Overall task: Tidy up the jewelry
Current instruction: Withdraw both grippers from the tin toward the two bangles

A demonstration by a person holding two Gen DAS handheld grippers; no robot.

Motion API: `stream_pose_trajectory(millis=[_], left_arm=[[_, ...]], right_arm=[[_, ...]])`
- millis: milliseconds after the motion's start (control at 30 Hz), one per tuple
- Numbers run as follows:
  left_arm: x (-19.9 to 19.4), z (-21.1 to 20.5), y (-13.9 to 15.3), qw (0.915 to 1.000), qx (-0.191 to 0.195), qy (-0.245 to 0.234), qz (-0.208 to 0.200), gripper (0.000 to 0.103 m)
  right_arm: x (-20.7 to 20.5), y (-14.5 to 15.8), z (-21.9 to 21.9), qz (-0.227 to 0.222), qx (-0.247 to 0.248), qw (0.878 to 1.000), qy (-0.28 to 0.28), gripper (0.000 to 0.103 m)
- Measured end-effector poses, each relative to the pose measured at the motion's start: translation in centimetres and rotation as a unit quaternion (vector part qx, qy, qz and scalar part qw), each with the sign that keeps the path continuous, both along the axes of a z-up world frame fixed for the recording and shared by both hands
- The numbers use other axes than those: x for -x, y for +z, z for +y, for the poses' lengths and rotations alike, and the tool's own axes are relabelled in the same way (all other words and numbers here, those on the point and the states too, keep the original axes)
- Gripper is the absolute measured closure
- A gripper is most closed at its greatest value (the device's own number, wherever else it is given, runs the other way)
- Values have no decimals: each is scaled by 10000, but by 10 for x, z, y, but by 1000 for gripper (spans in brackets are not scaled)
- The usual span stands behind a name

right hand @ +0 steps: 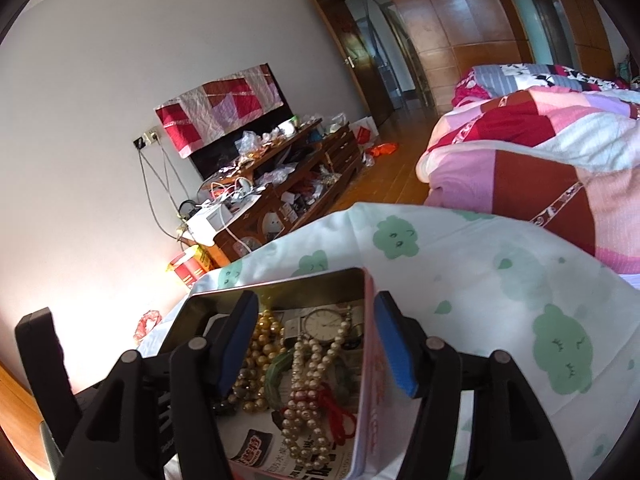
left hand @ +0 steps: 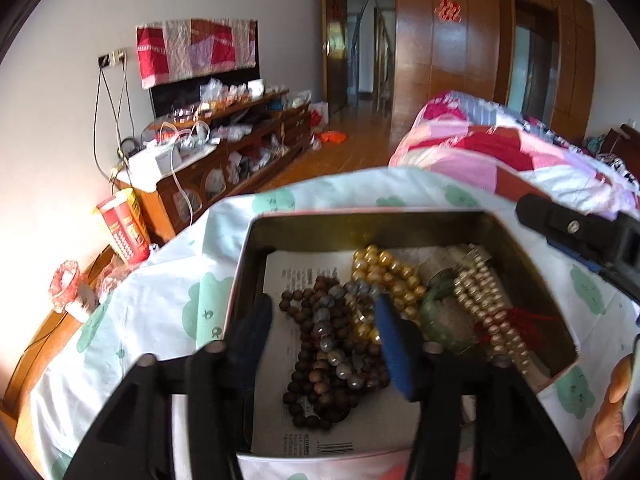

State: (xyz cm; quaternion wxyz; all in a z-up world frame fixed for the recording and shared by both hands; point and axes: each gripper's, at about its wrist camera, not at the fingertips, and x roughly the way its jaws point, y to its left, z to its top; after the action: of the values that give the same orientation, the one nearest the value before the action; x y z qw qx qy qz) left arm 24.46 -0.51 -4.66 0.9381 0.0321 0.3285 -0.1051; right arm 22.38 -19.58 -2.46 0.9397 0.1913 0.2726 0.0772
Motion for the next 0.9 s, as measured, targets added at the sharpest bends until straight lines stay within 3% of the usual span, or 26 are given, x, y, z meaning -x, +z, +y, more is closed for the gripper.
stream_pose_trajectory(millis=[233, 400, 567, 900], left_arm=[[15, 5, 10, 9992, 113, -86, -380, 44], [29, 18, 10, 9982, 546, -176, -197, 43], [49, 22, 11, 9981, 551, -178, -230, 43], [73, 38, 9, 9955, 920, -214, 102, 43]], right_arm=[[24, 3, -12, 121, -62, 9995, -291, 33], [50, 0, -23, 157, -40, 9984, -542, 32], [65, -7, -33, 288, -243, 9971, -663, 32], [88, -17, -26, 534, -157, 9974, -468, 32]])
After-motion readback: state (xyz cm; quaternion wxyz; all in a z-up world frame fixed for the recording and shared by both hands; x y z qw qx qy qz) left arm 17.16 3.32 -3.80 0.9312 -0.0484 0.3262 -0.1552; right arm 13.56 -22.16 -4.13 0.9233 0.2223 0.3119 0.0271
